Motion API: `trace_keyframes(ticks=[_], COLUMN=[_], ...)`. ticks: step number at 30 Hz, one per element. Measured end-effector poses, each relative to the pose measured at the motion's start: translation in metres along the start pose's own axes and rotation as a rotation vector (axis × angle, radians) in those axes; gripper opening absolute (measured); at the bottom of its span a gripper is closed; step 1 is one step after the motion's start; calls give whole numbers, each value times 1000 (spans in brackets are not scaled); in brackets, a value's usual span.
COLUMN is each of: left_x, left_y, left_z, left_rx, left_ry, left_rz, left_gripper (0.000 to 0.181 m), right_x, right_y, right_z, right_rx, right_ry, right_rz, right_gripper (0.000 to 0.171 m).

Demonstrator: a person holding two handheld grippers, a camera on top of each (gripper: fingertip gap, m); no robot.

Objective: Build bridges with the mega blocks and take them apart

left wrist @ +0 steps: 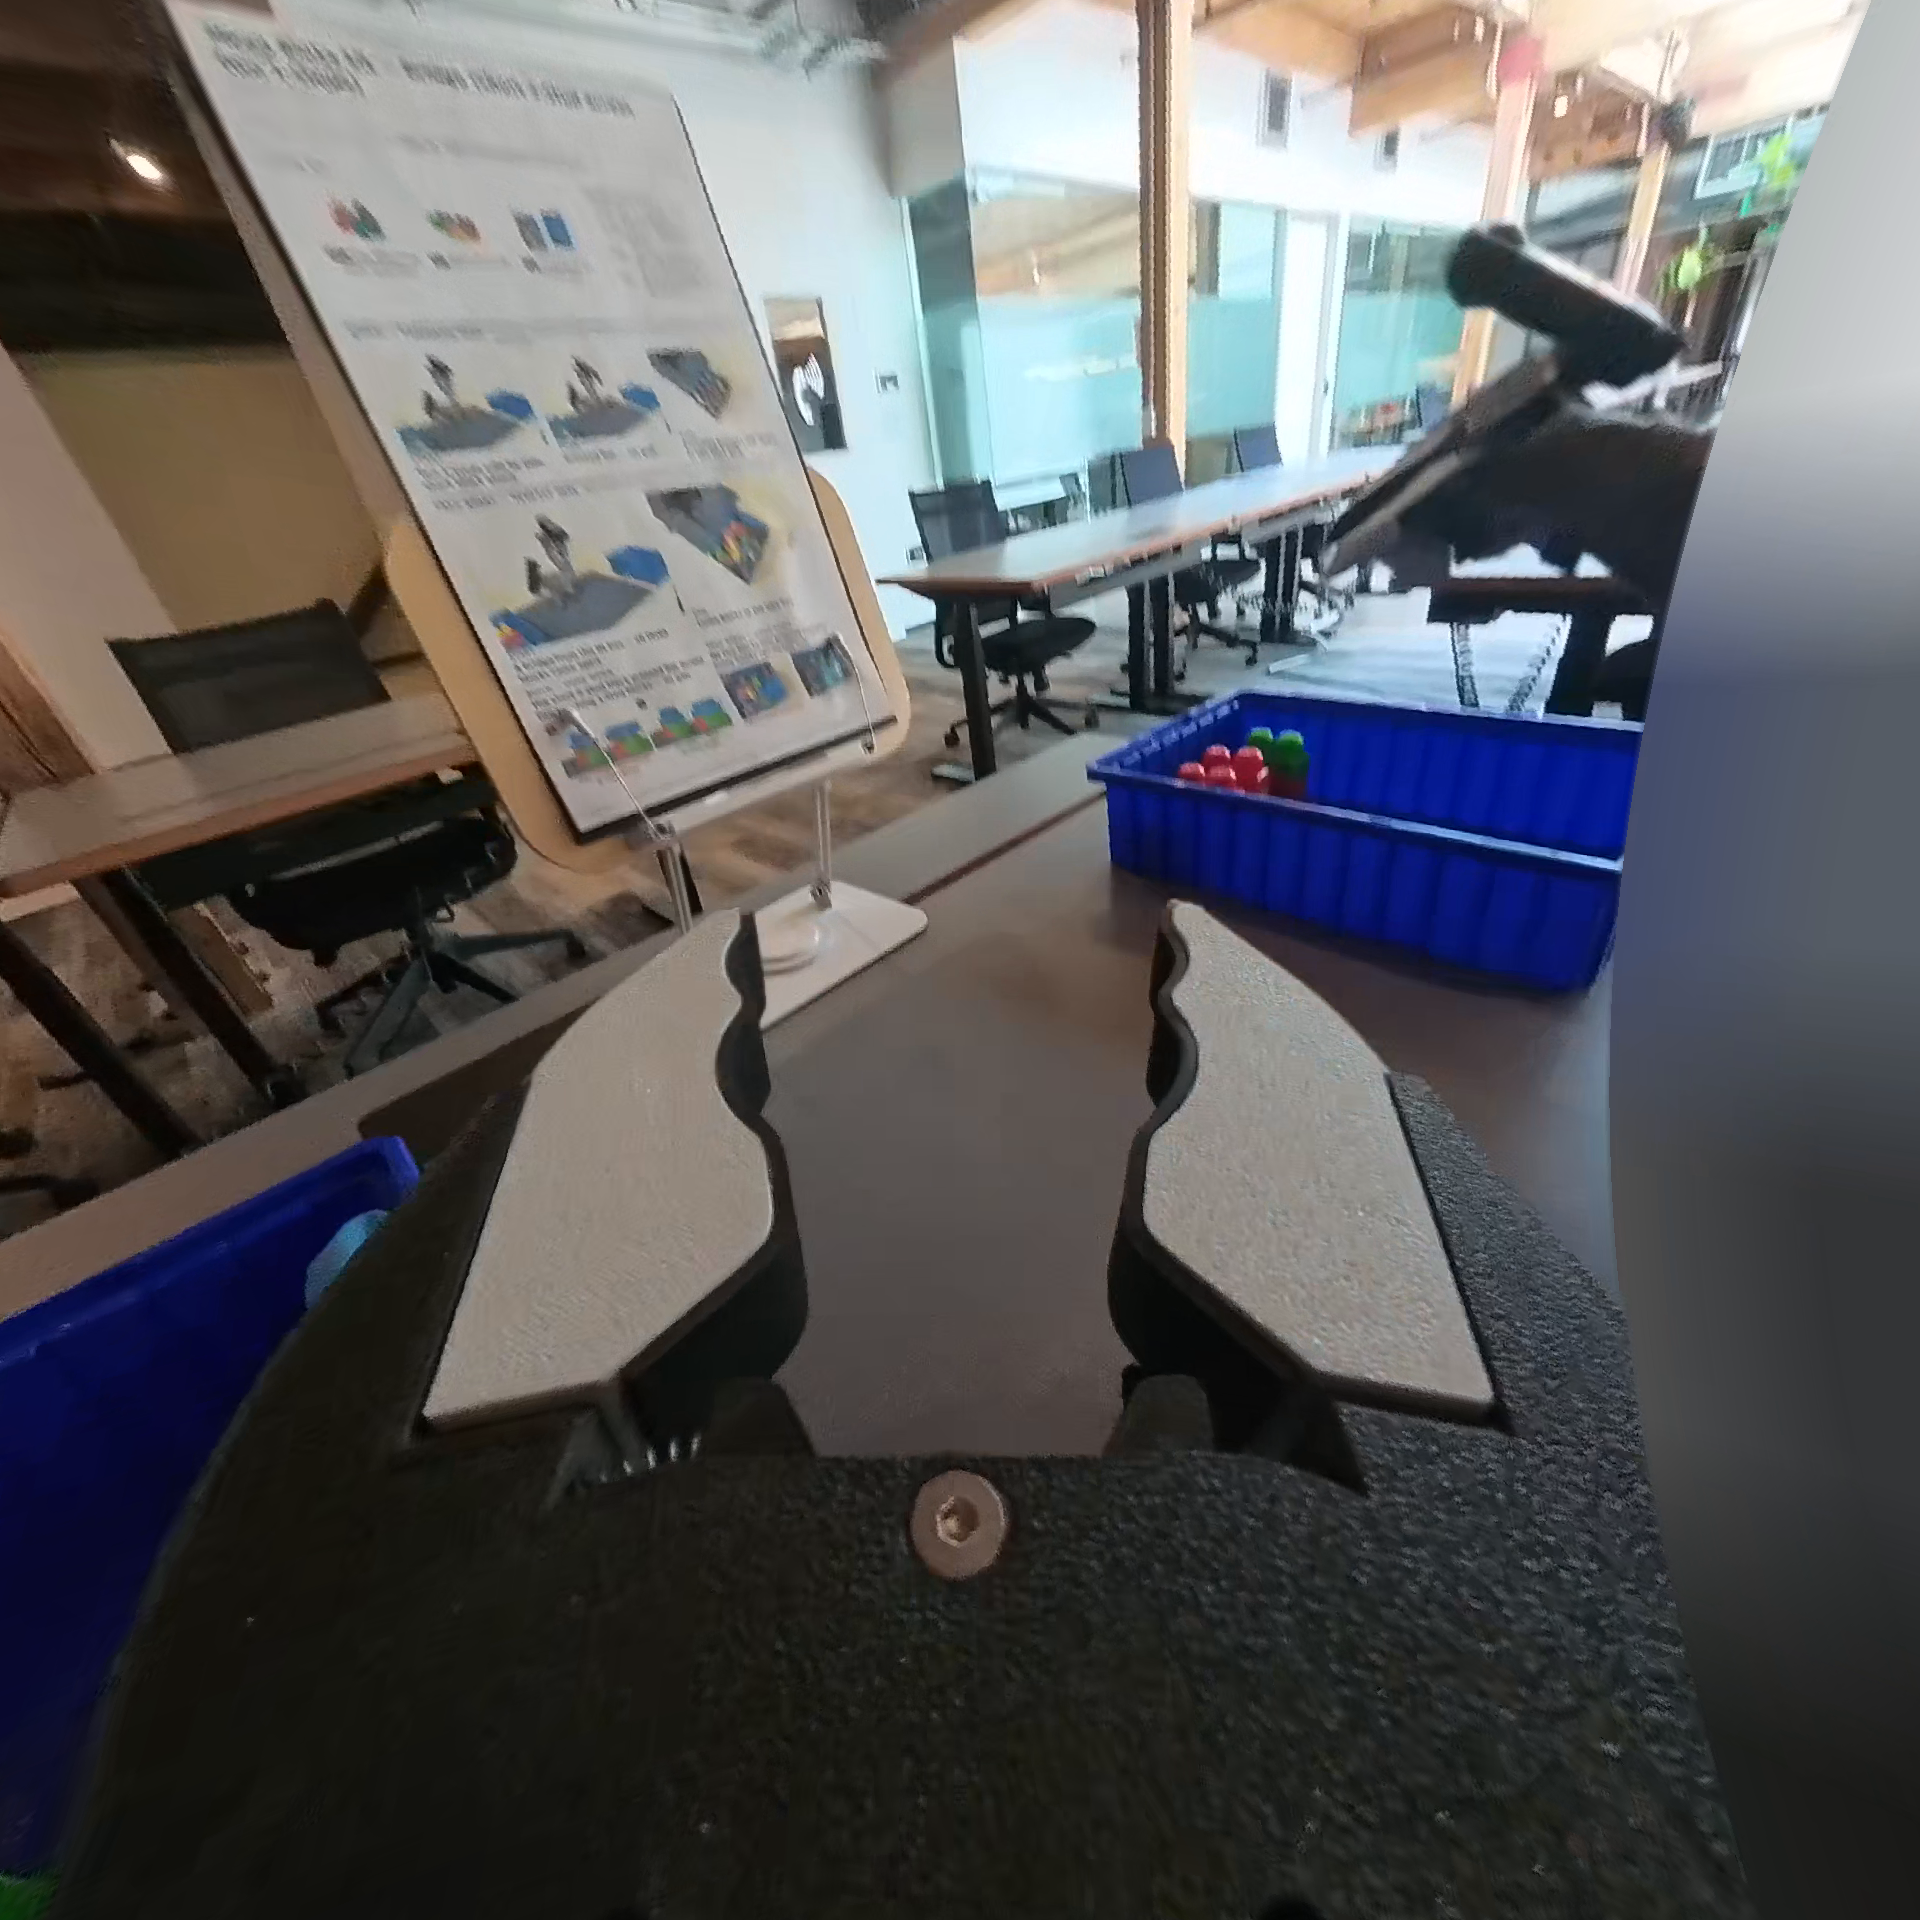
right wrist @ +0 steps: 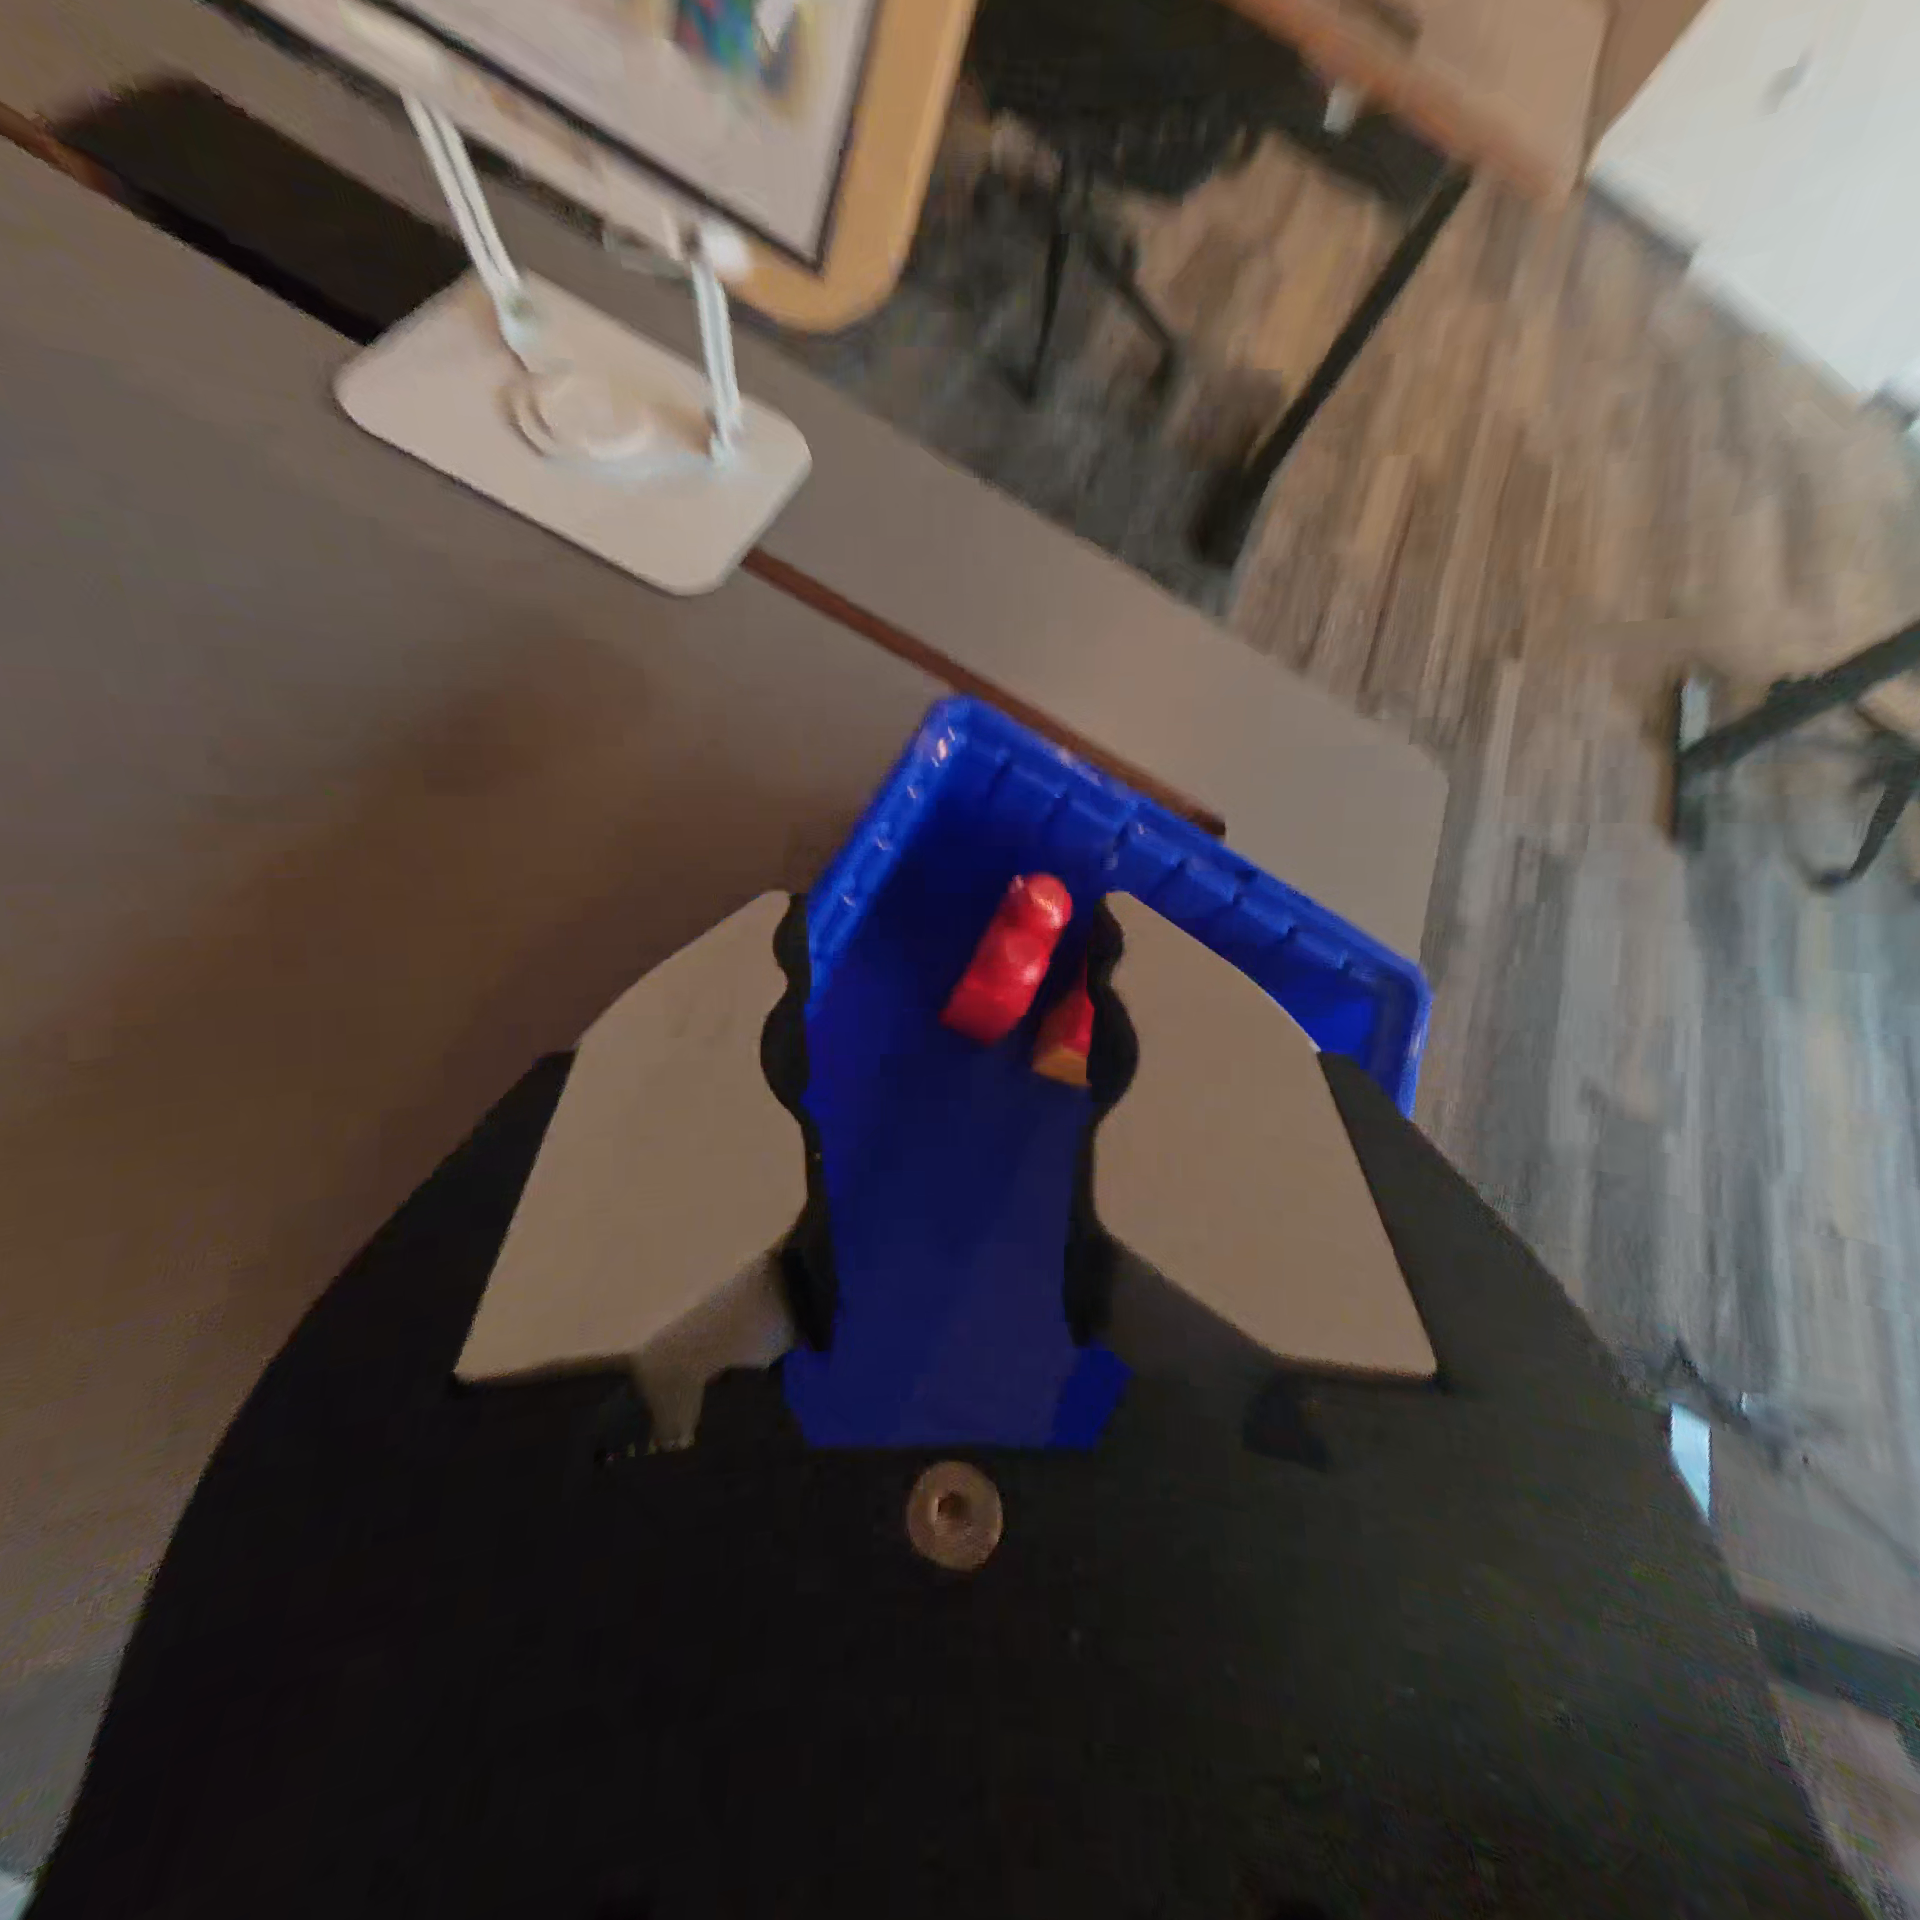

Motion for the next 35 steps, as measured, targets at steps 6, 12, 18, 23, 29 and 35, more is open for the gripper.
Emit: trace_keyframes(ticks=[6,12,18,23,29,35], left_x=[-37,-79,-101,-121,-136,-135], left_y=[-8,-21,-46,-86,-149,-207], left_z=[-18,-27,-15,16,75,120], left_rx=[29,22,-56,-124,-174,48], left_ry=[134,221,175,-35,-555,-1096], left_rz=[-131,-264,-354,-450,-453,-234], left_gripper=[76,77,81,78,71,75], right_x=[-58,-93,-118,-110,-101,-104], right_y=[-56,-97,-107,-101,-109,-125], right_z=[-4,7,19,36,45,44], right_rx=[-16,102,276,330,348,266], right_ry=[416,715,981,972,896,872], right_rz=[67,-45,-197,-158,-288,-342], right_gripper=[56,75,133,146,146,146])
Point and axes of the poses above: each gripper's, where its closed fingertips meet, x out along the fingers, z out of its underside, y = z × x across the jaws, the point moved 6 cm from there along -x, back along the fingers, and after that the axes turned 8 degrees about z, right-handed, at the moved point
